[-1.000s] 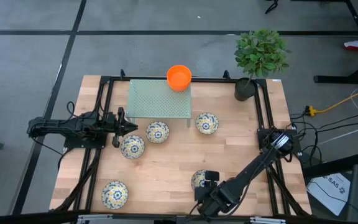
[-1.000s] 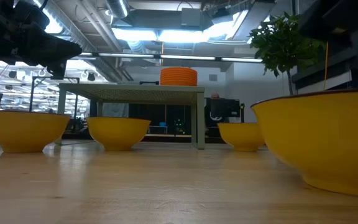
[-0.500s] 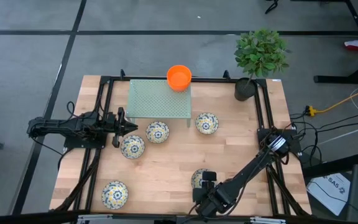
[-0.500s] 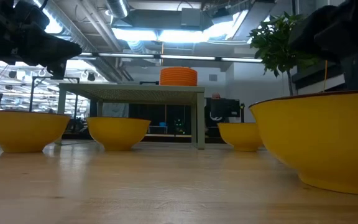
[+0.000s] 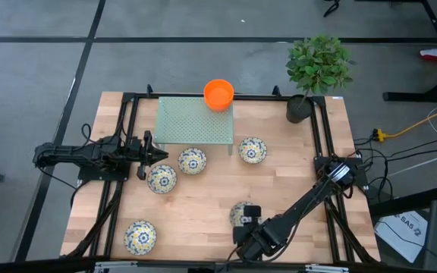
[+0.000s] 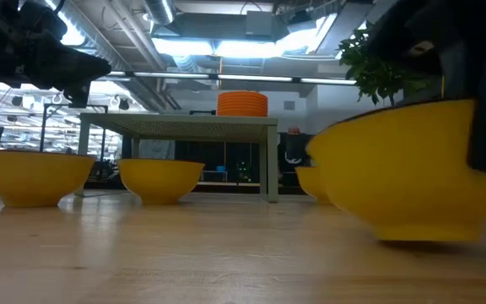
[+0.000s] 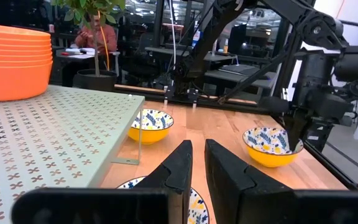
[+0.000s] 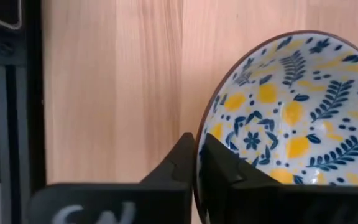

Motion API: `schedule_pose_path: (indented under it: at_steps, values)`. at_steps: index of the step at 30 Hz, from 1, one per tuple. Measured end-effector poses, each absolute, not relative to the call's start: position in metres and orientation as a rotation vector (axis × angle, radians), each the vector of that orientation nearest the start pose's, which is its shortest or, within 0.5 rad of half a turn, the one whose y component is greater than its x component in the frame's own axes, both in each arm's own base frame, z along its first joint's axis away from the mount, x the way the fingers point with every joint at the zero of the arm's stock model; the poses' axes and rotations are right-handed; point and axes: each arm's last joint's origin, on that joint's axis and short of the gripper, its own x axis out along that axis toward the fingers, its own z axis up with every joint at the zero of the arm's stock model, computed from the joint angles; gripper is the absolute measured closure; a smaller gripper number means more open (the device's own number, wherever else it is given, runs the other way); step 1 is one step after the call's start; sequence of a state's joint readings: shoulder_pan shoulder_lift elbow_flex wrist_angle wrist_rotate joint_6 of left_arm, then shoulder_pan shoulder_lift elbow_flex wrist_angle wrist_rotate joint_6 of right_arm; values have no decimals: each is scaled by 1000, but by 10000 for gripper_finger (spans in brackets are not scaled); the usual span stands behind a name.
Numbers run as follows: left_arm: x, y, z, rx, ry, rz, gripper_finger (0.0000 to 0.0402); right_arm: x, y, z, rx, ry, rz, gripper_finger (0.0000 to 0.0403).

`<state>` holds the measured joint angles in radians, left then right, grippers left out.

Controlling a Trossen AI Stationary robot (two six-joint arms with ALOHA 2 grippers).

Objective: Pick & Place Mini bowls
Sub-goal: Put the yellow bowl on the shelf

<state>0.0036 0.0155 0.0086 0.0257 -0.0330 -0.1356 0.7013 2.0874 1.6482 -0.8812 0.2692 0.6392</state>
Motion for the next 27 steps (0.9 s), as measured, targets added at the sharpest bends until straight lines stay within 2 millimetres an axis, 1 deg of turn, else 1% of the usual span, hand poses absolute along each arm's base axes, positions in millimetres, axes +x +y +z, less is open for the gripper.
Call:
schedule_pose_path:
  at_steps: [7,10,13,16,19,23,27]
  values:
    - [98,1,168,-136,-21,35,363,334,261,195,-46,1231,10,373]
    - [98,1,168,-136,-21,35,363,338,263,205,-47,1233,55,388]
    - [98,1,168,-136,-21,35,363,341,264,218,-62,1229,81,390]
    - [98,1,168,-136,-21,35,363,344,266,238,-55,1200,93,386]
    - [98,1,168,-136,-21,35,363,346,262,256,-61,1189,73,387]
    - [98,1,168,-136,-21,35,363,352,256,291,-37,1138,73,388]
    - [98,1,168,-136,-21,35,363,357,245,326,-93,1046,78,387]
